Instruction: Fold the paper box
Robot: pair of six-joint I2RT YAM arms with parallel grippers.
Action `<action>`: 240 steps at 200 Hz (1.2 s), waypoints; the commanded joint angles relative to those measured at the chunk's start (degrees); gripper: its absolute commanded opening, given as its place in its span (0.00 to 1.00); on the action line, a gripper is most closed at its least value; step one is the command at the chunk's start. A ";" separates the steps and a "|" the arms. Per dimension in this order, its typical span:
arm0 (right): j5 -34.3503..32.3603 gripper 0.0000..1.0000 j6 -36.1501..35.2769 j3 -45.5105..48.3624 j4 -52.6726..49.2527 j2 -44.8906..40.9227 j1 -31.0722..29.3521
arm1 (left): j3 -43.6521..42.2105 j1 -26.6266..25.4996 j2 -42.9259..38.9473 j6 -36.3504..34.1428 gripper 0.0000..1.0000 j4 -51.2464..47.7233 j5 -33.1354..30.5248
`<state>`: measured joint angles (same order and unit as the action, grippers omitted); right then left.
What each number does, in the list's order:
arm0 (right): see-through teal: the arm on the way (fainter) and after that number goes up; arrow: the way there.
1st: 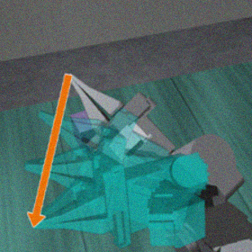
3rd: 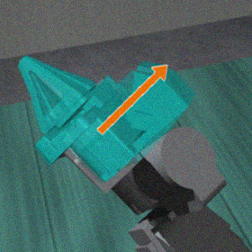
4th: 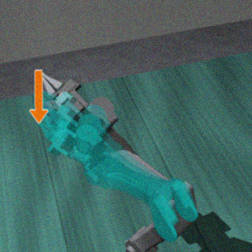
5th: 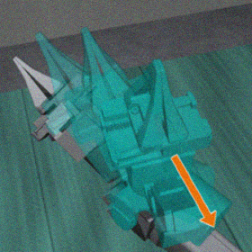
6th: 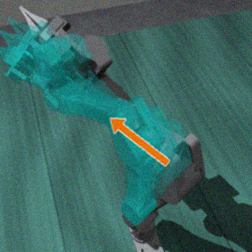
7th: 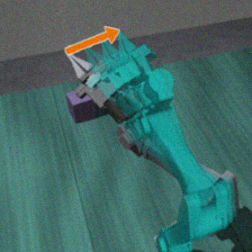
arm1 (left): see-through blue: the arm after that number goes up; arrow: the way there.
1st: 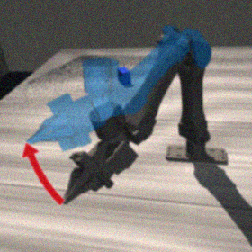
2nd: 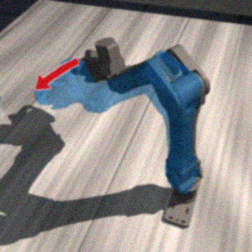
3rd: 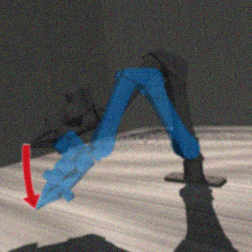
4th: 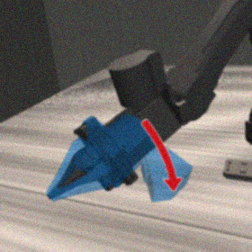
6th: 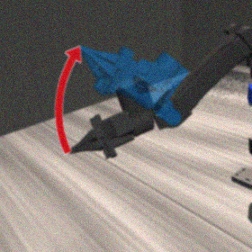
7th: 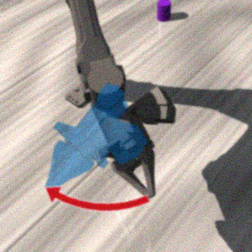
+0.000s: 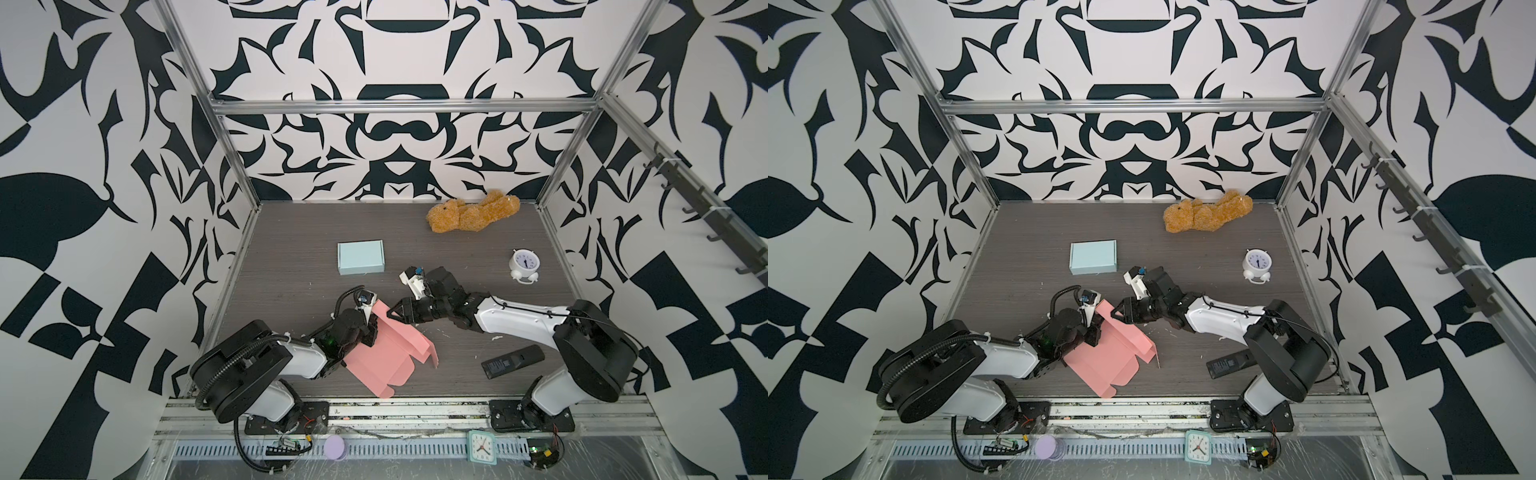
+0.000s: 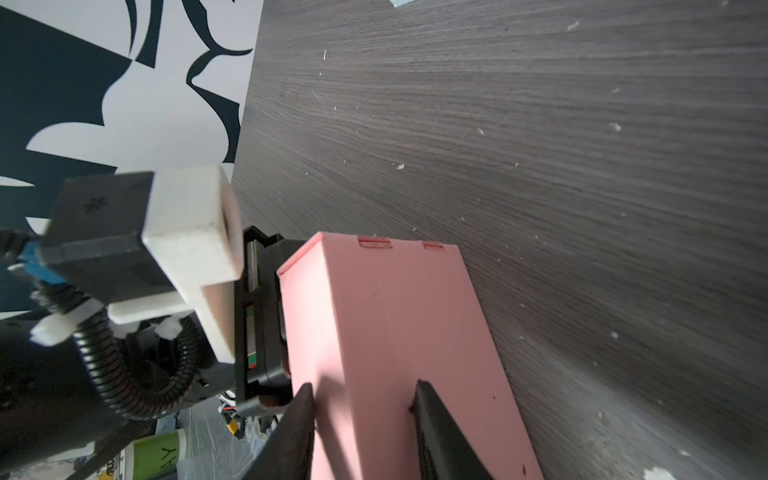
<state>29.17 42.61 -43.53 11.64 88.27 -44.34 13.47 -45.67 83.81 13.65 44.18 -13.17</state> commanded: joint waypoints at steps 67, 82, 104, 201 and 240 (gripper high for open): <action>-1.98 0.41 -0.87 0.31 -4.46 -3.18 -0.92 | -1.22 0.14 -1.15 0.94 0.22 1.97 -0.91; -2.34 0.41 -1.14 0.46 -4.75 -3.38 -0.93 | -1.60 0.14 -2.34 0.94 0.23 1.83 -0.74; -2.58 0.40 -1.22 0.55 -4.81 -3.53 -0.76 | -1.70 0.05 -4.10 0.90 0.24 1.19 -0.66; -3.37 0.41 -2.48 -0.80 -5.97 -4.40 -0.39 | -1.48 -0.52 -8.14 0.22 0.15 -2.08 0.47; -4.06 0.42 -4.16 -1.46 -8.41 -5.90 -0.40 | -1.32 -0.91 -9.04 0.32 0.13 -2.98 -0.01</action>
<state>25.93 40.64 -43.44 6.90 84.95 -44.64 12.40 -46.28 76.14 13.26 41.98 -12.75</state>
